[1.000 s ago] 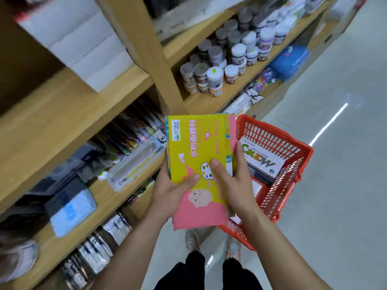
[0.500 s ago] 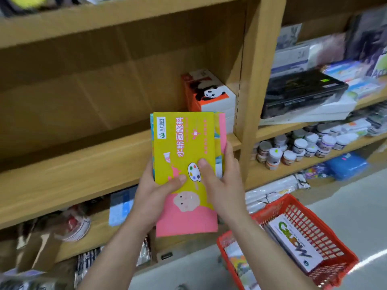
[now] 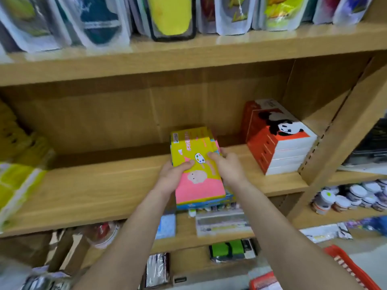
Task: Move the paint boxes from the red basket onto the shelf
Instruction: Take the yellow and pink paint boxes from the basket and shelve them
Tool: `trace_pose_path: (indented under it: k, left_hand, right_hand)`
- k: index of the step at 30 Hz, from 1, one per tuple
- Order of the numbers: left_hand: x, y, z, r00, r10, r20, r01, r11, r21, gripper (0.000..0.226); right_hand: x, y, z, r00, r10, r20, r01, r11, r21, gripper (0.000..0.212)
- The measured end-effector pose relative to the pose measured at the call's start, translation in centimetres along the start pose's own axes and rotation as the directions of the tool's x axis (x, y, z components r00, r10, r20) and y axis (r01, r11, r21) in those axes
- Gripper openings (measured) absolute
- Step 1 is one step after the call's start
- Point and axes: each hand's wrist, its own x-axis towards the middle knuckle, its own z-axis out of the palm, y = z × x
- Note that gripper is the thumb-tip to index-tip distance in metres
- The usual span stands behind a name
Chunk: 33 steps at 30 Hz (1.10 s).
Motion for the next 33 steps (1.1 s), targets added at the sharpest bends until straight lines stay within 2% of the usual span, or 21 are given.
trace_pose_path:
  k: [2, 4, 6, 9, 12, 16, 19, 23, 26, 28, 30, 33]
  left_hand:
    - [1.1, -0.2, -0.7, 0.999, -0.014, -0.037, 0.016, 0.998, 0.053, 0.008]
    - [1.8, -0.2, -1.3, 0.999, -0.031, -0.042, 0.035, 0.996, 0.087, 0.008]
    - [2.1, -0.1, -1.9, 0.997, -0.058, -0.05, 0.062, 0.995, 0.083, 0.009]
    - [2.2, 0.0, -3.1, 0.992, -0.081, -0.1, 0.083, 0.996, 0.018, 0.014]
    - [1.9, 0.2, -5.3, 0.982, -0.088, -0.166, 0.081, 0.995, -0.052, 0.013]
    - [0.7, 0.1, -9.2, 0.969, -0.095, -0.227, 0.072, 0.992, -0.106, 0.008]
    - [-0.4, -0.2, -11.9, 0.967, -0.081, -0.239, 0.057, 0.992, -0.109, 0.01]
    - [-2.0, -0.6, -14.5, 0.962, -0.04, -0.269, 0.01, 0.994, -0.112, 0.013]
    - [-3.5, -0.4, -16.2, 0.951, -0.037, -0.307, -0.006, 0.991, -0.136, 0.03]
    - [-4.4, -0.1, -17.5, 0.949, -0.016, -0.316, -0.032, 0.989, -0.147, 0.03]
    - [-5.1, 0.1, -18.6, 0.945, -0.012, -0.327, -0.043, 0.986, -0.16, 0.034]
    - [-5.6, 0.2, -19.5, 0.946, -0.012, -0.325, -0.045, 0.985, -0.167, 0.036]
  right_hand:
    - [0.7, 0.8, -0.1, 0.998, 0.054, 0.034, -0.056, 0.995, 0.084, 0.031]
    - [1.3, 2.1, -0.8, 0.999, 0.051, 0.008, -0.052, 0.986, 0.156, 0.008]
    - [1.5, 3.5, -1.7, 0.998, 0.057, -0.022, -0.053, 0.988, 0.143, 0.017]
    - [1.2, 4.0, -2.5, 0.998, 0.061, 0.018, -0.063, 0.993, 0.102, 0.033]
    - [0.9, 3.4, -2.9, 0.994, 0.111, 0.024, -0.113, 0.991, 0.069, 0.03]
    - [0.4, 2.9, -2.7, 0.992, 0.111, 0.056, -0.108, 0.993, -0.052, 0.01]
    - [0.0, 1.9, -2.4, 0.999, 0.045, -0.009, -0.045, 0.998, -0.04, 0.017]
    - [-0.2, -0.7, -3.2, 0.992, -0.087, -0.096, 0.087, 0.996, -0.005, 0.011]
    - [-0.3, -2.6, -2.6, 0.983, -0.132, -0.124, 0.142, 0.987, 0.074, 0.015]
    - [0.0, -3.2, -0.8, 0.978, -0.173, -0.115, 0.179, 0.983, 0.046, 0.021]
    - [0.1, -3.3, 1.2, 0.978, -0.181, -0.106, 0.183, 0.983, 0.006, 0.031]
    - [0.1, -1.6, 2.3, 0.988, -0.115, -0.099, 0.116, 0.993, 0.005, 0.034]
